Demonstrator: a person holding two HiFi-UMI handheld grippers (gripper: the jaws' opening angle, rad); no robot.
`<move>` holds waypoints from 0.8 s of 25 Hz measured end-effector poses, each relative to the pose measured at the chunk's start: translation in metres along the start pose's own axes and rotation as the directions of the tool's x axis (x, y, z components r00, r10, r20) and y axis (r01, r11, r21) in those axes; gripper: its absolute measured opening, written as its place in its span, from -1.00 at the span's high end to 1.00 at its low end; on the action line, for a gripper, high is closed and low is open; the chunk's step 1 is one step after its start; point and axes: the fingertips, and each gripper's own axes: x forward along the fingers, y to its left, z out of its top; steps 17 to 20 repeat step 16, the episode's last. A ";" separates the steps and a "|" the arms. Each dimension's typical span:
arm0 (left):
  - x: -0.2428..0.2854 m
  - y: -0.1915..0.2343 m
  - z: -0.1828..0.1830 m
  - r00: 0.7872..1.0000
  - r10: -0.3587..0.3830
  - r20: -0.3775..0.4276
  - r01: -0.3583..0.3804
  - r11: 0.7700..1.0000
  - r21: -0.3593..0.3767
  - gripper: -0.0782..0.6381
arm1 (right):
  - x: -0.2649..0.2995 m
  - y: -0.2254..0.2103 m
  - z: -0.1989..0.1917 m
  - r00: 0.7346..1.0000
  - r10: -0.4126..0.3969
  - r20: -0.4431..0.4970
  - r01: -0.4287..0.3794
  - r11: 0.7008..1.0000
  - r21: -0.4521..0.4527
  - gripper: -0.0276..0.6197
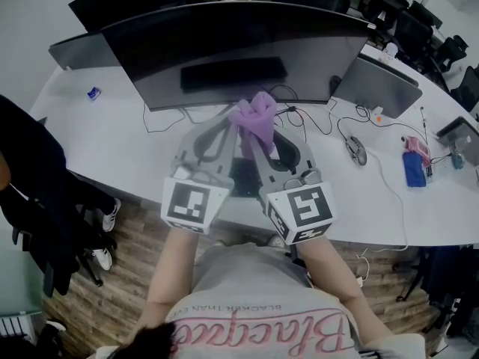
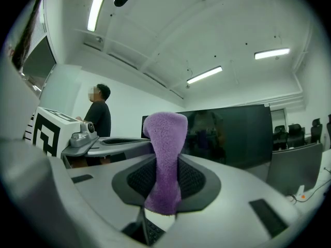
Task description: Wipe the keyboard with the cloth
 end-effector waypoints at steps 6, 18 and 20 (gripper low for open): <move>0.002 -0.002 -0.002 1.000 -0.002 -0.003 0.002 1.000 -0.012 0.76 | 0.000 -0.001 0.000 1.000 -0.004 -0.003 0.004 1.000 -0.006 0.64; 0.005 0.001 -0.003 1.000 0.002 -0.011 -0.002 0.999 -0.039 0.76 | 0.003 -0.005 0.002 1.000 -0.016 0.001 0.016 1.000 -0.006 0.64; 0.005 0.001 -0.003 1.000 0.002 -0.011 -0.002 0.999 -0.039 0.76 | 0.003 -0.005 0.002 1.000 -0.016 0.001 0.016 1.000 -0.006 0.64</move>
